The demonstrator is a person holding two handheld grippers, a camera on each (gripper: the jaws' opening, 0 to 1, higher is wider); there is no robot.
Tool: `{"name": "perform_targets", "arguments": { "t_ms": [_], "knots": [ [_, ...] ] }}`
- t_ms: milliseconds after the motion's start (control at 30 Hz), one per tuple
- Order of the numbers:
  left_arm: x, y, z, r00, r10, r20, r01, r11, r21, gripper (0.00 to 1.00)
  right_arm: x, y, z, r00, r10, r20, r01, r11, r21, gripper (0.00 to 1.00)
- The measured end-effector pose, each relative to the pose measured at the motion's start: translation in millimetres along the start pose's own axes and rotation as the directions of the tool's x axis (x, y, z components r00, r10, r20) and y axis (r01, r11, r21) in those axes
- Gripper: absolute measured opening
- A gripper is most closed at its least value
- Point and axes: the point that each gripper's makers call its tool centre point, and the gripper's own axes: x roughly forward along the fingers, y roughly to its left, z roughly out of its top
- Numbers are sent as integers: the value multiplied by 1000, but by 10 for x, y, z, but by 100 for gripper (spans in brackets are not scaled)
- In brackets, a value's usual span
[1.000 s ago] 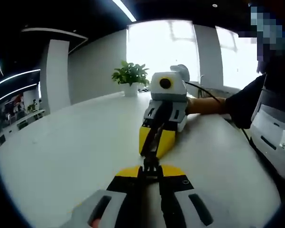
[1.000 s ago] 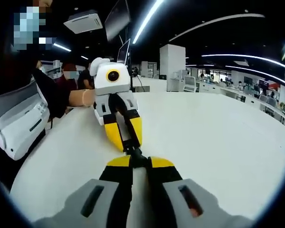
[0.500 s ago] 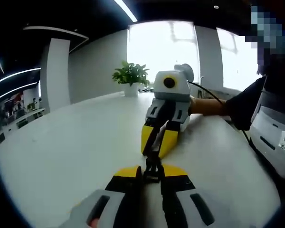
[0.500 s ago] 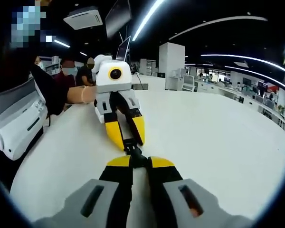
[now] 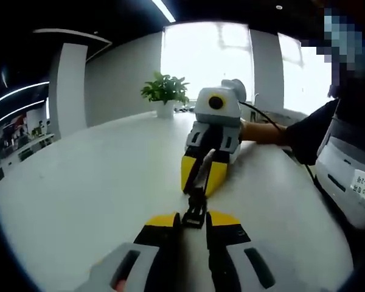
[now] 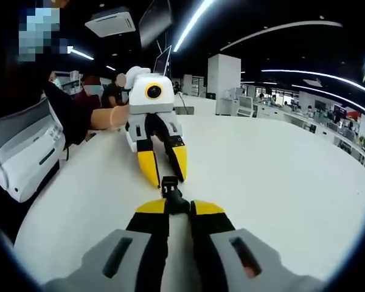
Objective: Snap the two parts of the plastic buckle together until the buckle closes and remains connected.
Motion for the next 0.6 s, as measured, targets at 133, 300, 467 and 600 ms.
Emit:
{"name": "perform_targets", "arguments": {
  "t_ms": [133, 300, 467, 600],
  "knots": [
    [8, -17, -5, 1000, -15, -9, 15, 1000, 5, 14, -3, -3, -1, 1000, 7, 2, -7, 1000, -3, 15],
    [13, -23, -14, 1000, -21, -5, 21, 1000, 2, 13, -15, -29, -15, 999, 39, 18, -39, 999, -1, 16],
    [27, -26, -14, 1000, -23, 3, 23, 1000, 3, 13, -9, -19, -15, 997, 64, 32, -64, 998, -3, 13],
    [36, -43, -11, 999, -34, 6, 34, 999, 7, 13, -24, -4, -21, 994, 100, 34, -100, 995, -10, 13]
  ]
}}
